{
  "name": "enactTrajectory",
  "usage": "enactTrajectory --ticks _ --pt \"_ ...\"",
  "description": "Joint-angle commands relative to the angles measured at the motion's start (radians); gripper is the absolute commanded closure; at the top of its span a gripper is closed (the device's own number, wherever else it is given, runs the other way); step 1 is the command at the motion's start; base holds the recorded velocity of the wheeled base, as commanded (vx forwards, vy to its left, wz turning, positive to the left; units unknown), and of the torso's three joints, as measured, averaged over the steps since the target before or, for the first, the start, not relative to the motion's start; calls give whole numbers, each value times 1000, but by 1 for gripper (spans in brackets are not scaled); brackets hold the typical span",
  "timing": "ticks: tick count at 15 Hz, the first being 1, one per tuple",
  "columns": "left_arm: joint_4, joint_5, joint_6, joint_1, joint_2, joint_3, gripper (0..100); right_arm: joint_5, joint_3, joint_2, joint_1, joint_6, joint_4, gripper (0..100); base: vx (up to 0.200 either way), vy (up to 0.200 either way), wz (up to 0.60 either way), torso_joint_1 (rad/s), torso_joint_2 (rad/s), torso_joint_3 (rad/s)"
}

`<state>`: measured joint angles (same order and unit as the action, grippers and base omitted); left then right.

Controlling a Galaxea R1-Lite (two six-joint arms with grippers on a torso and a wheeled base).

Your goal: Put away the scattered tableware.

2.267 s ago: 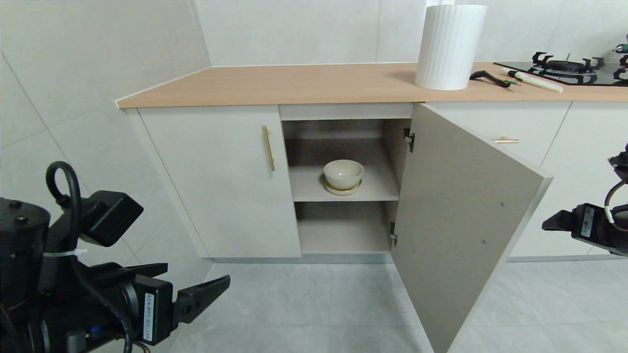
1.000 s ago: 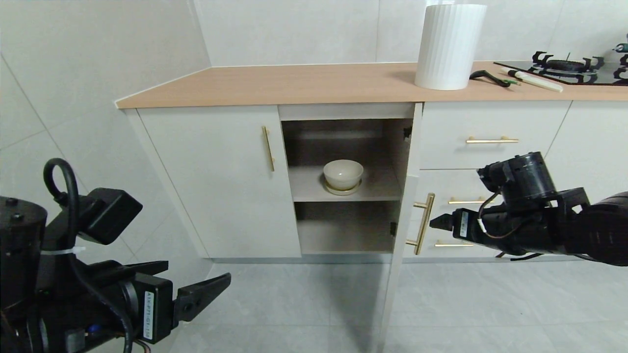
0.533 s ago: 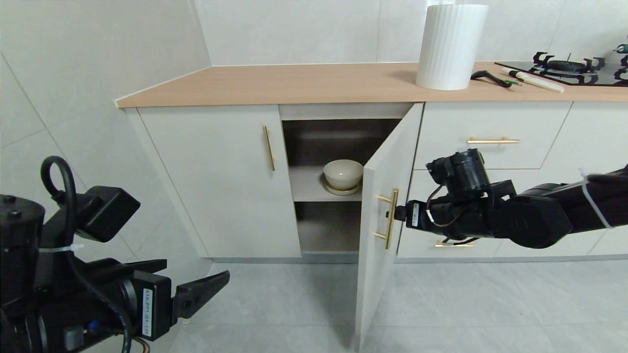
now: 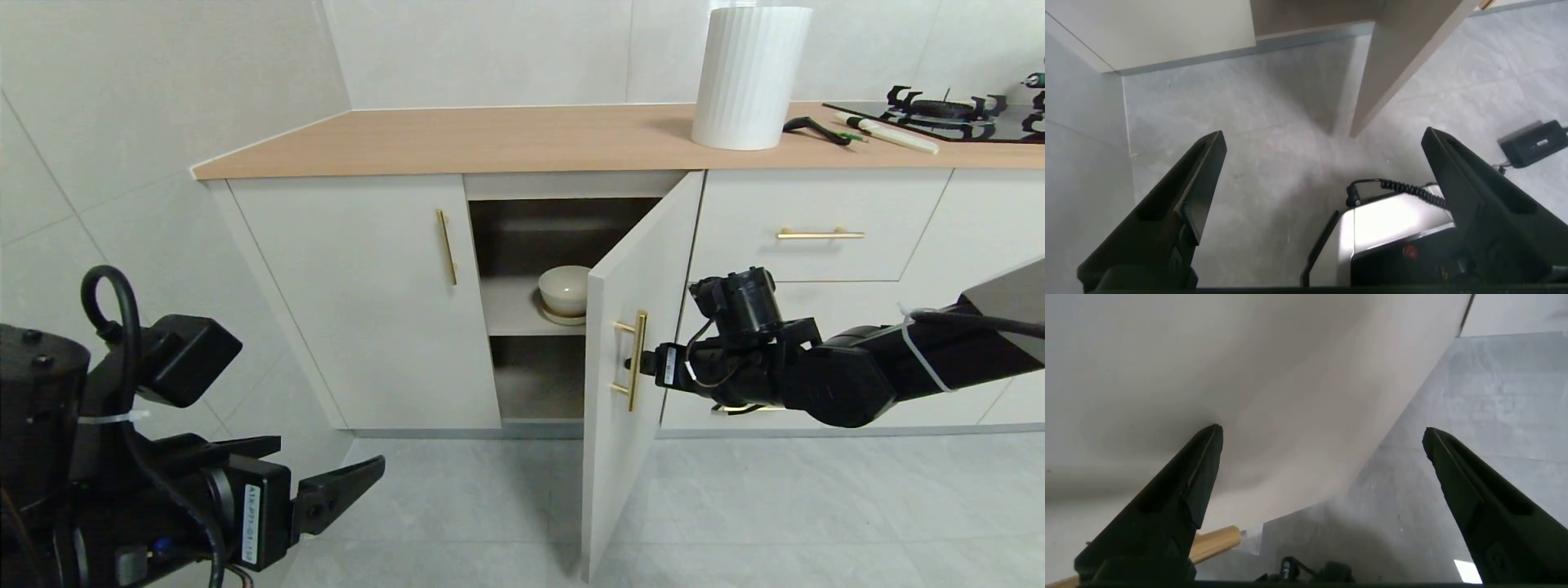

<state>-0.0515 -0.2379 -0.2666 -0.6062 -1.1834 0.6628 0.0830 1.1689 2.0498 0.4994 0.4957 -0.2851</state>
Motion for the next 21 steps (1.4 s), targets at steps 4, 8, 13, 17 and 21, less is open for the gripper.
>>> enactTrajectory --ticks 4,8,13,17,21 --pt "-14 0 0 0 -8 1 0 1 0 24 1 1 -55 0 200 0 0 1 5 1" --pt "-14 0 0 0 -15 3 0 3 3 43 16 60 -94 0 200 0 0 7 0 1" --pt "-13 -1 1 0 -18 3 0 6 8 69 25 138 -209 0 120 0 0 0 1 0" --pt "-11 -18 1 -1 -15 3 0 64 58 124 27 182 -278 0 0 0 0 0 0 0" --pt "-11 -18 9 -1 -15 3 0 185 170 202 24 230 -284 0 0 0 0 0 0 0"
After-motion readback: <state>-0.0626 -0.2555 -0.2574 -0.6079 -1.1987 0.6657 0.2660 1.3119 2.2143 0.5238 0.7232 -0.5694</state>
